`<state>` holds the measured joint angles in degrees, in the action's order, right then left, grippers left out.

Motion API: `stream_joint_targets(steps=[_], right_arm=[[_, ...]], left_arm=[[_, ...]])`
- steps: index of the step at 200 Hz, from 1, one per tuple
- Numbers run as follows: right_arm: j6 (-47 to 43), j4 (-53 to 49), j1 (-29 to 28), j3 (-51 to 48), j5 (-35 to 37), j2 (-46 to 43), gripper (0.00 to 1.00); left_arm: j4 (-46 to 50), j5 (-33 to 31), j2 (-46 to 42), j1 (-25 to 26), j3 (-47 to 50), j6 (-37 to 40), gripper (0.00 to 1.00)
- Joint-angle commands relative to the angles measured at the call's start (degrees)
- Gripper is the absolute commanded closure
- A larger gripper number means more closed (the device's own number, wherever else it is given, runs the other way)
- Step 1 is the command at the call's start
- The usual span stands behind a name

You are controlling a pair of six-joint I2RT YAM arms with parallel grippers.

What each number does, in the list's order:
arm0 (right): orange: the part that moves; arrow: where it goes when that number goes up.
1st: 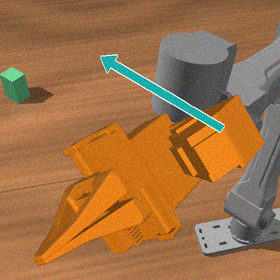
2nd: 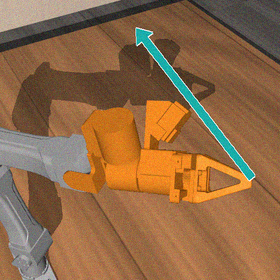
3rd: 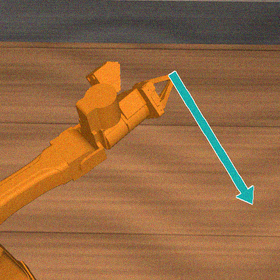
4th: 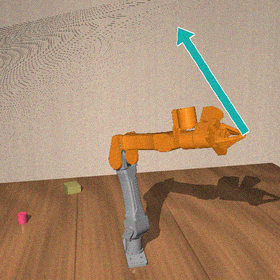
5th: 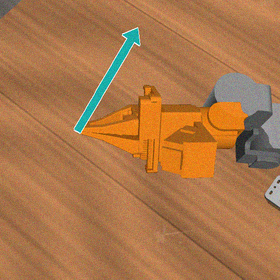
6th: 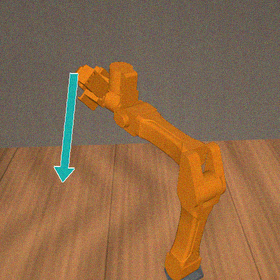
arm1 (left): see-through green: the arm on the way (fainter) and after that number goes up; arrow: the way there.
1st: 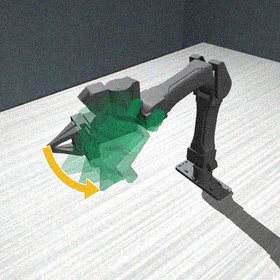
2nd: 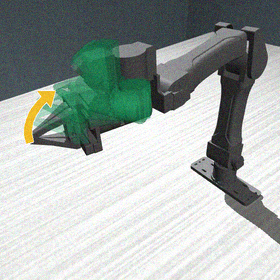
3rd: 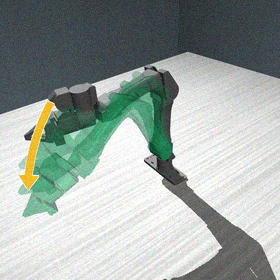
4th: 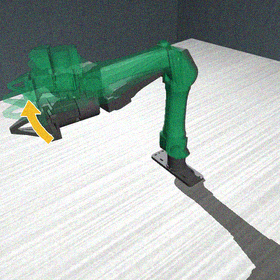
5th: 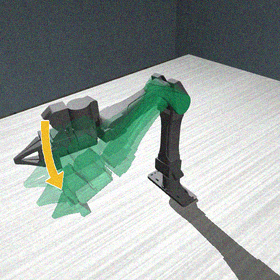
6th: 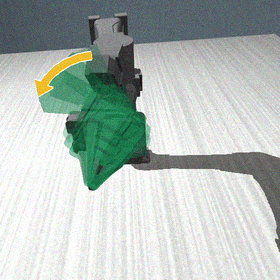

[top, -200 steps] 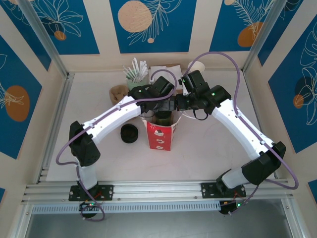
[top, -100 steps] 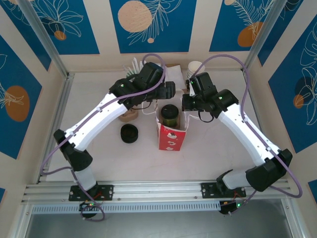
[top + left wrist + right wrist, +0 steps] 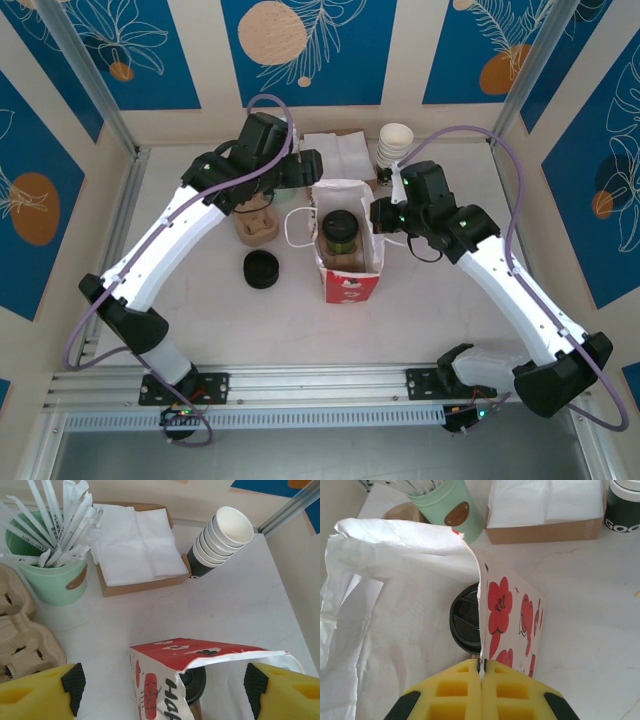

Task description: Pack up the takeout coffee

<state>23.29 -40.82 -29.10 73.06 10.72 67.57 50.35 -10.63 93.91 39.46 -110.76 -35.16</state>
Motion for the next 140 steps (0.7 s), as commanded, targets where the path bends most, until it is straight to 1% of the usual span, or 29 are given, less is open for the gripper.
stream_joint_targets(steps=[1,40,77,115,140], right_arm=[[-0.79,4.06,0.37,-1.36,-2.09,-2.41,1.00],[-1.24,6.02,0.36,-3.37,-4.30,-4.55,1.00],[-1.71,7.77,0.36,-4.83,-5.09,-6.05,1.00],[-1.46,8.39,1.58,-4.20,-5.59,-4.13,1.00],[0.28,8.62,3.95,-3.22,-8.69,-1.66,1.00]], left_arm=[[-0.74,3.13,-1.24,-1.43,1.43,1.45,0.17],[-2.20,5.48,-2.06,-3.13,4.44,1.98,0.19],[-2.30,6.57,-1.65,-4.31,4.68,2.25,0.20],[-3.20,7.68,-0.36,-5.83,4.42,1.66,0.20],[-2.18,6.14,0.99,-6.95,2.52,1.75,0.19]])
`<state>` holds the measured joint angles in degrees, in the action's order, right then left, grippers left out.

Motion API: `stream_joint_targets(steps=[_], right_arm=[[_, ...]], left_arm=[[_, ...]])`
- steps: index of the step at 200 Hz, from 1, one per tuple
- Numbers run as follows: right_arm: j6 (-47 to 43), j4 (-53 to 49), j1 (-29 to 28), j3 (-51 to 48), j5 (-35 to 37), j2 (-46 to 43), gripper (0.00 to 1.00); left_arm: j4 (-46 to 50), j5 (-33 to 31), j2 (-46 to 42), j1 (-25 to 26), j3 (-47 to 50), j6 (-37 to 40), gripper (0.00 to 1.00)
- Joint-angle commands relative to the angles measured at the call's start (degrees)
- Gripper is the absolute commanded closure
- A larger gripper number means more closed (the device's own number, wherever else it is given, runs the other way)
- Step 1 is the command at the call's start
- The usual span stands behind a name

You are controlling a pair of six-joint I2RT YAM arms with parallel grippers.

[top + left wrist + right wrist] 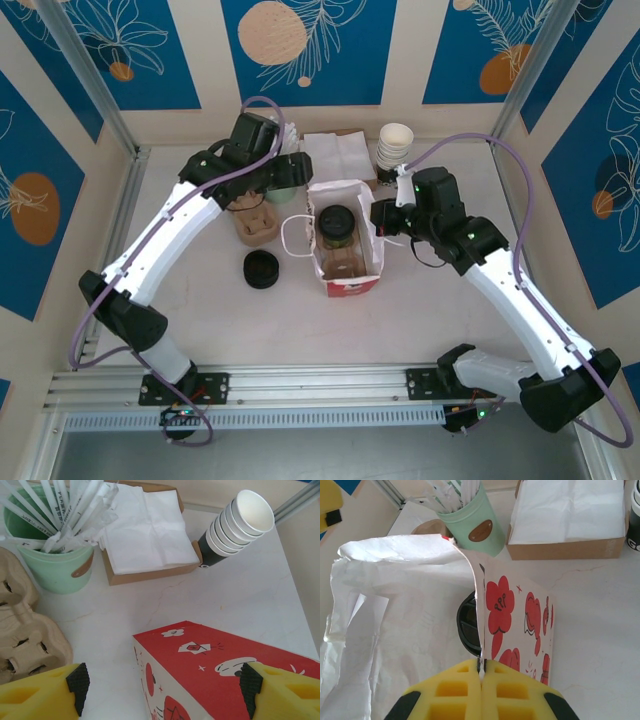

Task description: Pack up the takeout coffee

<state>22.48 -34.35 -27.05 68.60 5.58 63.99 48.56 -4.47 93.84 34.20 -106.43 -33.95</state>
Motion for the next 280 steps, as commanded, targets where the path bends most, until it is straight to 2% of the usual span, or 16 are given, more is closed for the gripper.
stream_joint_targets(steps=[1,55,100,173,246,280], right_arm=[[1.21,2.21,1.99,1.21,-3.74,2.06,1.00],[4.18,2.82,5.23,2.45,-10.12,6.03,1.00],[8.26,4.57,5.24,2.64,-15.25,8.30,0.99],[12.57,7.34,3.91,1.32,-19.05,9.31,0.95],[12.95,7.03,4.38,2.61,-16.83,9.84,0.71],[9.53,4.20,6.57,6.68,-16.73,9.91,0.62]], left_arm=[[-0.30,-0.11,1.16,-1.72,-1.91,0.55,0.19],[0.37,-1.64,4.17,-5.51,-3.99,-0.91,0.18],[0.72,-2.86,7.00,-7.79,-6.37,-0.60,0.16],[0.73,-4.91,11.21,-13.37,-10.92,-0.58,0.12],[2.25,-2.48,18.53,-17.92,-20.21,-1.03,0.12],[2.16,-0.84,20.64,-19.00,-22.17,-1.29,0.12]])
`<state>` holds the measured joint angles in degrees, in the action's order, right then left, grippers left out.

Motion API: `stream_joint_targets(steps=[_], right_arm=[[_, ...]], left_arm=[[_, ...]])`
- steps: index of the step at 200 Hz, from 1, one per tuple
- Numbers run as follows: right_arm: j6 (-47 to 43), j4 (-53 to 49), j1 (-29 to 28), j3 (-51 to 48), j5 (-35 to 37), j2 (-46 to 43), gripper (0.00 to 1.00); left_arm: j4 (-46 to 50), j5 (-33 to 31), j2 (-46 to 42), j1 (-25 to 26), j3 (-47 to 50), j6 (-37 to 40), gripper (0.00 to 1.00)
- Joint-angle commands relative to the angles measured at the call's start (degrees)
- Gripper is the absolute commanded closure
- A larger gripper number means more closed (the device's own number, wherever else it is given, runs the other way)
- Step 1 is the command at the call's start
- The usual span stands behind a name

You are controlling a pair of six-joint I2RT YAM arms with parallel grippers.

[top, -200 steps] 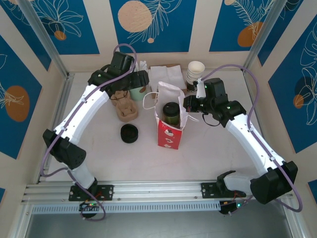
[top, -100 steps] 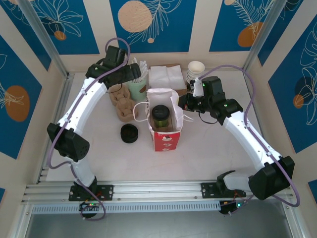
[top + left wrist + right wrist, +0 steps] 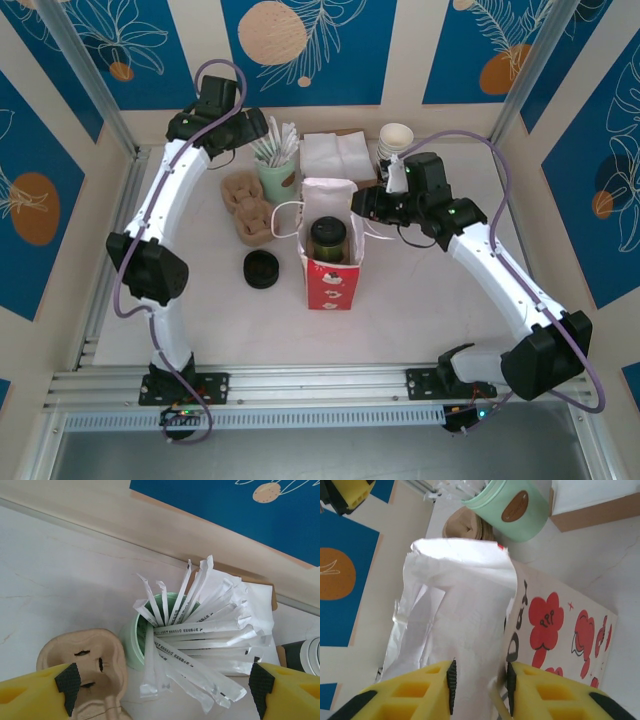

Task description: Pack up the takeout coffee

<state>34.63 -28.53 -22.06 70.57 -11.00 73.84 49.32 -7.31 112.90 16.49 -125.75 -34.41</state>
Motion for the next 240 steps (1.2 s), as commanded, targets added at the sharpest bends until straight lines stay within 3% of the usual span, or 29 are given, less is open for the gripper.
stream_joint_targets(steps=[1,52,102,127,163,240], right_arm=[[-2.76,-1.70,1.67,4.87,-0.15,0.06,0.62],[-2.00,-5.69,9.01,12.90,-2.96,-0.43,0.51],[5.50,-8.46,16.70,15.68,-9.70,0.34,0.54],[7.39,-8.34,17.78,14.68,-9.52,0.06,0.54],[8.69,-7.81,17.94,14.23,-8.95,-0.46,0.55],[9.13,-7.96,17.98,14.85,-8.33,-0.65,0.61]], left_arm=[[1.39,2.06,1.64,-1.34,-2.88,-0.87,0.12],[3.62,3.64,6.16,-3.58,-8.32,-0.56,0.14],[4.92,5.90,9.26,-4.36,-10.38,1.77,0.23],[6.50,6.80,10.00,-4.48,-10.02,3.09,0.25],[7.61,12.03,11.52,-5.62,-9.86,4.45,0.38],[4.81,13.98,15.22,-7.41,-11.45,4.54,0.46]])
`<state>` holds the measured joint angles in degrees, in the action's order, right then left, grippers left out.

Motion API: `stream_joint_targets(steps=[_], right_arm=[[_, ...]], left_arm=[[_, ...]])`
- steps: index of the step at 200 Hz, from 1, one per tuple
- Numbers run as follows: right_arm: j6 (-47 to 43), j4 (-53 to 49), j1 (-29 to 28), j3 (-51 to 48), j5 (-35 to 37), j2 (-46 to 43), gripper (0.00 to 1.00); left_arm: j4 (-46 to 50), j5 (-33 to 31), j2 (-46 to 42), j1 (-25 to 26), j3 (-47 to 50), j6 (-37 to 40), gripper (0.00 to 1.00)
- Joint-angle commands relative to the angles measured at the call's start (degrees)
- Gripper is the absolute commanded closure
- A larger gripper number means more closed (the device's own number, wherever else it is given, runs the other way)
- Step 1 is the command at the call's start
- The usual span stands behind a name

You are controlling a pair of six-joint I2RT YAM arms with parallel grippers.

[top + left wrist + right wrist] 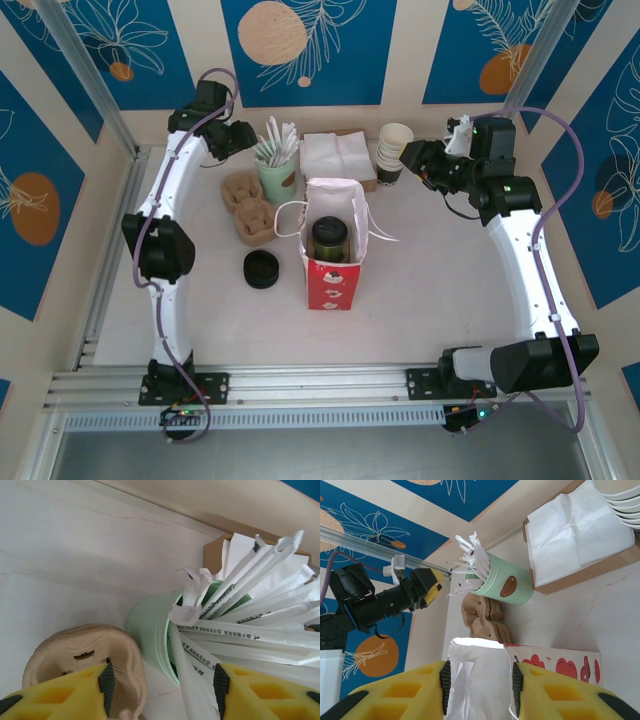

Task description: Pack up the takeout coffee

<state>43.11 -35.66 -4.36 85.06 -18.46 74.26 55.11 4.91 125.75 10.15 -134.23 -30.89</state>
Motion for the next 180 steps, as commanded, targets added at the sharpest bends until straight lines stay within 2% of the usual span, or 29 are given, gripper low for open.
stream_joint_targets(steps=[1,92,147,180], right_arm=[[0.61,-0.83,0.25,0.37,-0.88,-1.06,0.61],[0.39,-0.98,0.05,0.06,-0.10,-0.98,0.62],[1.10,0.50,-0.04,-0.59,0.00,-0.41,0.62],[0.78,0.85,-0.17,0.00,-0.31,0.39,0.63]], left_arm=[[-1.02,1.77,2.47,-1.04,-2.97,1.02,0.46],[-2.92,3.08,8.75,-1.61,-9.29,0.29,0.64],[-3.42,3.86,9.23,-1.68,-9.44,0.70,0.65],[-6.06,7.20,9.45,-1.65,-9.32,1.54,0.63]])
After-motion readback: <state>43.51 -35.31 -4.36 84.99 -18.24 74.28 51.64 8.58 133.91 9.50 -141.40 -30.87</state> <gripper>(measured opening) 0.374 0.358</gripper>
